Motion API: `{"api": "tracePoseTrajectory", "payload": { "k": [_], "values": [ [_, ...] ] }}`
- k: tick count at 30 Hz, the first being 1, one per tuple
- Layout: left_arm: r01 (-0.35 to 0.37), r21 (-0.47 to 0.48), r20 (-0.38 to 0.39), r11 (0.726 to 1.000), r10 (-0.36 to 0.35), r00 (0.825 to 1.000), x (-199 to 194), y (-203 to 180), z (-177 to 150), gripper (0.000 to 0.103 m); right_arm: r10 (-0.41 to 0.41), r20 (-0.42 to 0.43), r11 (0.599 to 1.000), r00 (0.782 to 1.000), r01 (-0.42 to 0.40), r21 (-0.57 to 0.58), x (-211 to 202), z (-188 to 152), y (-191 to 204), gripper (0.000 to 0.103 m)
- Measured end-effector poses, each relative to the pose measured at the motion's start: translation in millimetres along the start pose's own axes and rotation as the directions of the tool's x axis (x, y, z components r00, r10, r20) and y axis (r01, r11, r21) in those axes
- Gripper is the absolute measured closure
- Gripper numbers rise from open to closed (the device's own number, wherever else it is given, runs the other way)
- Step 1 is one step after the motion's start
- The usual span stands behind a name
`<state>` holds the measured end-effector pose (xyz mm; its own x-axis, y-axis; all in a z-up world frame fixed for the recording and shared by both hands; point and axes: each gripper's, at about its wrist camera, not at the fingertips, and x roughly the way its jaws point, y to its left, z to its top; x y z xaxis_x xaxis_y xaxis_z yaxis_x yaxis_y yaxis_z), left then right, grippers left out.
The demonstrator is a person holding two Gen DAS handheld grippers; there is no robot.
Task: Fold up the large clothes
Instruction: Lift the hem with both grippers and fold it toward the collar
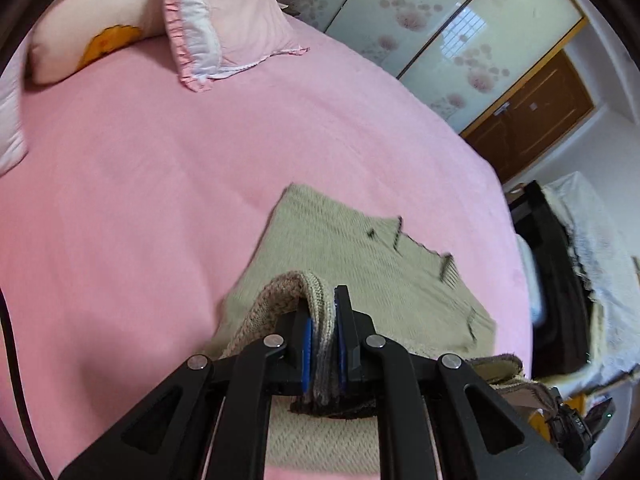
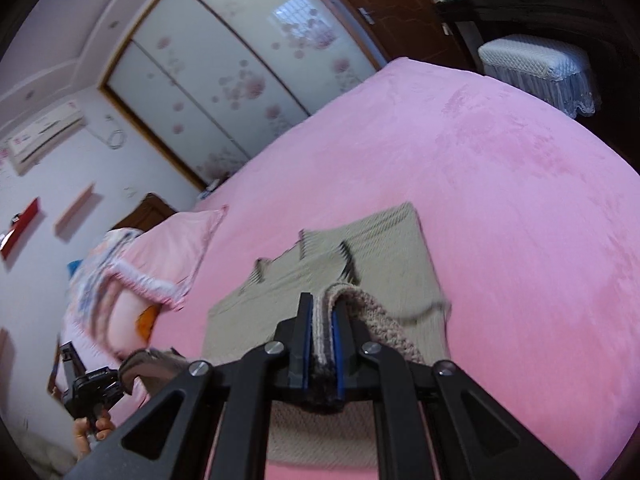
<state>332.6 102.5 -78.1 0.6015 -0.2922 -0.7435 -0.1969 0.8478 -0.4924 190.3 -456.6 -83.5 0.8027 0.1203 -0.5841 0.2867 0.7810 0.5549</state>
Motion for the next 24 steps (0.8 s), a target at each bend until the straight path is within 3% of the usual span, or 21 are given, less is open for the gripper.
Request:
{"api": "tracePoseTrajectory", "payload": {
  "k": [9, 16, 19, 22, 24],
  "values": [
    [-0.087, -0.042, -0.015, 0.995, 0.086, 0.996, 125, -27, 60, 0.095, -0.116, -0.035, 0.993, 0.993, 0.117, 0.023, 133, 58, -19, 0.096],
    [-0.192, -0.1, -0.122, 0.976, 0.18, 0.976, 207, -17, 72, 0.093, -0.158, -0.117, 0.984, 0.98, 0.167, 0.067, 201, 69, -41, 0.095],
    [-0.193, -0.145, -0.134, 0.97, 0.174, 0.976, 222, -12, 77, 0.089, -0.122, -0.173, 0.976, 0.977, 0.15, 0.156, 217, 68, -60, 0.094],
    [-0.172, -0.231, -0.143, 0.958, 0.141, 0.98, 228, -8, 81, 0.086, -0.038, -0.165, 0.953, 0.986, 0.086, 0.291, 219, 69, -83, 0.087],
    [-0.139, -0.296, -0.137, 0.945, 0.102, 0.985, 228, -5, 83, 0.074, -0.037, -0.139, 0.941, 0.99, 0.081, 0.329, 213, 70, -90, 0.086]
  ]
}}
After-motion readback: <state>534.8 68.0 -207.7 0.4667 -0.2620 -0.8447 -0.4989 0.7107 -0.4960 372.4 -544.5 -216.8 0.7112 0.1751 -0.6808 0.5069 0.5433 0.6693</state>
